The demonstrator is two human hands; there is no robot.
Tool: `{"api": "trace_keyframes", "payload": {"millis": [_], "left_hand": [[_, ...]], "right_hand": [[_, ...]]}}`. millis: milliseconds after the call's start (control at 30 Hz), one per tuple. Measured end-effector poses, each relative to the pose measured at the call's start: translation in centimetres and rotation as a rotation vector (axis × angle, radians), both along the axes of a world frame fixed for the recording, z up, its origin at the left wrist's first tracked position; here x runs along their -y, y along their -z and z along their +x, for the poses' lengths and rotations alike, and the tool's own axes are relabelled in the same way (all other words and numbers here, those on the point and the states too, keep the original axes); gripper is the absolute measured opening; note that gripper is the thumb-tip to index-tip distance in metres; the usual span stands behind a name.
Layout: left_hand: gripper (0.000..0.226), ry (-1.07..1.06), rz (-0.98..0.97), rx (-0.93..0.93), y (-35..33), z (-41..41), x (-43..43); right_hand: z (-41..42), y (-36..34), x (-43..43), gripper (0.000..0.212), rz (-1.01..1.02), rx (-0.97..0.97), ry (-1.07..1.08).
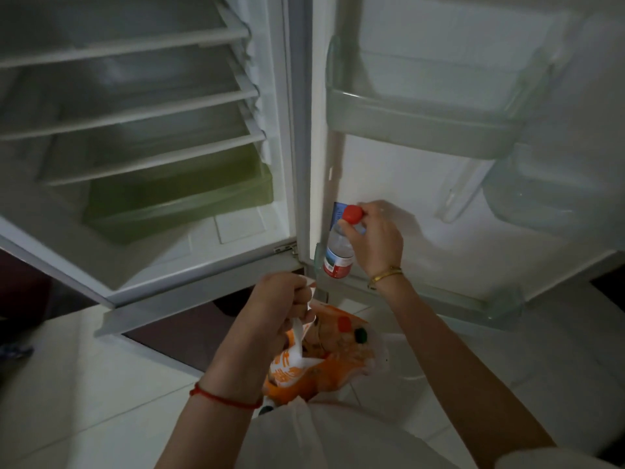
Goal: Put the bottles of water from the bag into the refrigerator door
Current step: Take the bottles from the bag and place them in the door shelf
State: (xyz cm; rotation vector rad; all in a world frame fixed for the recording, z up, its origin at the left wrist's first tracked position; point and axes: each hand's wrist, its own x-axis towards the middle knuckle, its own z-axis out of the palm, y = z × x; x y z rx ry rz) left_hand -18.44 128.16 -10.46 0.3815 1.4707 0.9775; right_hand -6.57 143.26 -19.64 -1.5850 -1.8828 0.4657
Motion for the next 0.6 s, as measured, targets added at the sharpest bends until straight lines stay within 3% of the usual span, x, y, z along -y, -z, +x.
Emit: {"api": "trace_keyframes", "payload": {"millis": [233, 400, 533, 600], "left_hand": [[0.043, -0.017, 0.021, 0.023, -0.1, 1.1, -0.2], [0.045, -0.040, 0.027, 0.066, -0.2, 1.3, -0.2], [0.046, -0.028, 0.002, 0.037, -0.5, 1.7, -0.2], [0.046, -0.031, 0.003, 0.019, -0.6, 1.9, 0.0]], "right_hand": [[0.4, -0.2, 0.4, 0.050, -0.043, -0.044, -0.062], [4.0, 2.8, 3.9, 0.035, 0.054, -0.138, 0.146], [6.3, 9.1, 6.8, 0.042, -0.521, 0.107, 0.094], [6.5, 12.4, 7.6, 0.042, -0.746, 0.136, 0.046]]}}
